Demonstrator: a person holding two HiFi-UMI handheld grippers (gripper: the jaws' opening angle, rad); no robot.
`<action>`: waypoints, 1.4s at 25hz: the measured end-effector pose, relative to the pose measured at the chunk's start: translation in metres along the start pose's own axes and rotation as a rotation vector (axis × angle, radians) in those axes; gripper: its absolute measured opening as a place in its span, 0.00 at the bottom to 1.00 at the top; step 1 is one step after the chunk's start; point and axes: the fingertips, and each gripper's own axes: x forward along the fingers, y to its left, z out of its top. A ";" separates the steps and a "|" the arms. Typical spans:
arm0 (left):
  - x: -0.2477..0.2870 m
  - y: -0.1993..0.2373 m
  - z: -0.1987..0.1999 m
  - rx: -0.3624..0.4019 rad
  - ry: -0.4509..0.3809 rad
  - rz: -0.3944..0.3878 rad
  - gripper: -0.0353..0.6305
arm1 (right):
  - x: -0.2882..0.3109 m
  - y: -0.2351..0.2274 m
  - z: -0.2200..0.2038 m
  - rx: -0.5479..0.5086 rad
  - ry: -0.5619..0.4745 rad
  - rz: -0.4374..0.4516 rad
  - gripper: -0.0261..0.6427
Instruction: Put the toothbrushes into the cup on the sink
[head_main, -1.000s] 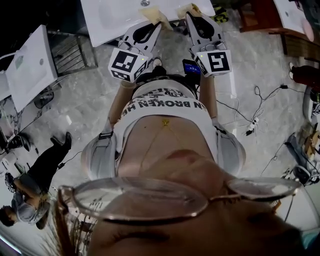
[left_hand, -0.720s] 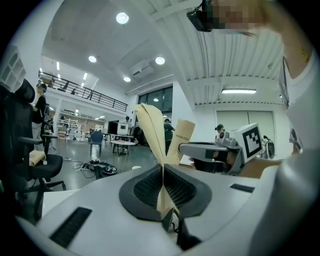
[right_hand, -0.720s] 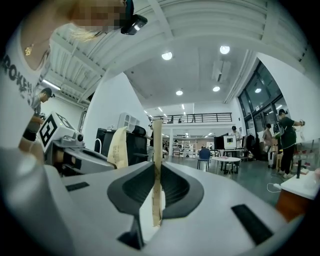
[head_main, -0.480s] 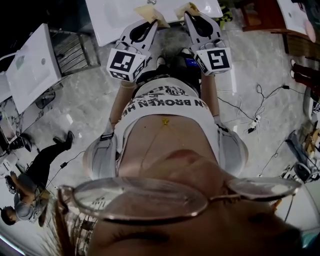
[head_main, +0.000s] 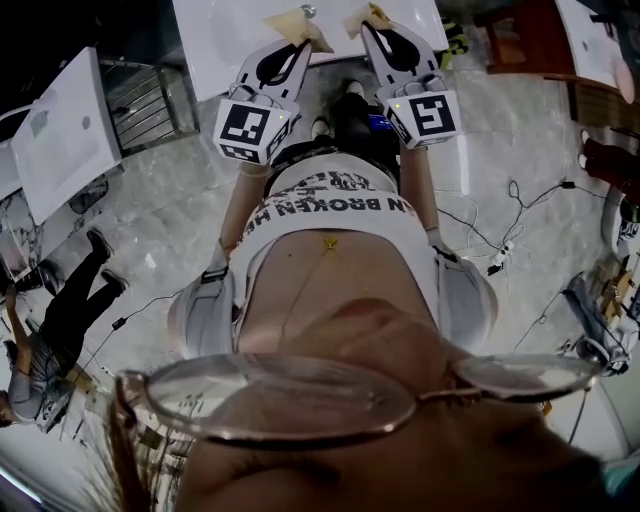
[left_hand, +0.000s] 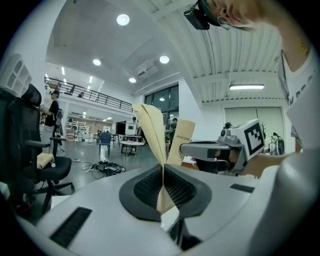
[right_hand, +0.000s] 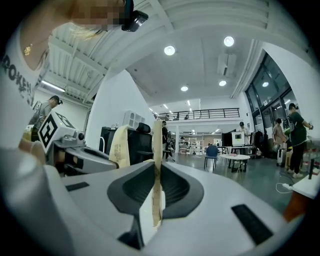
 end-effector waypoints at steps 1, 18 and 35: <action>0.006 0.002 0.001 -0.004 -0.001 0.001 0.08 | 0.003 -0.006 -0.001 0.004 -0.001 0.000 0.11; 0.144 0.012 0.037 0.012 -0.003 0.060 0.08 | 0.035 -0.143 -0.009 0.038 -0.029 0.055 0.11; 0.176 0.036 0.036 -0.001 0.014 0.168 0.08 | 0.073 -0.178 -0.017 0.050 -0.038 0.151 0.11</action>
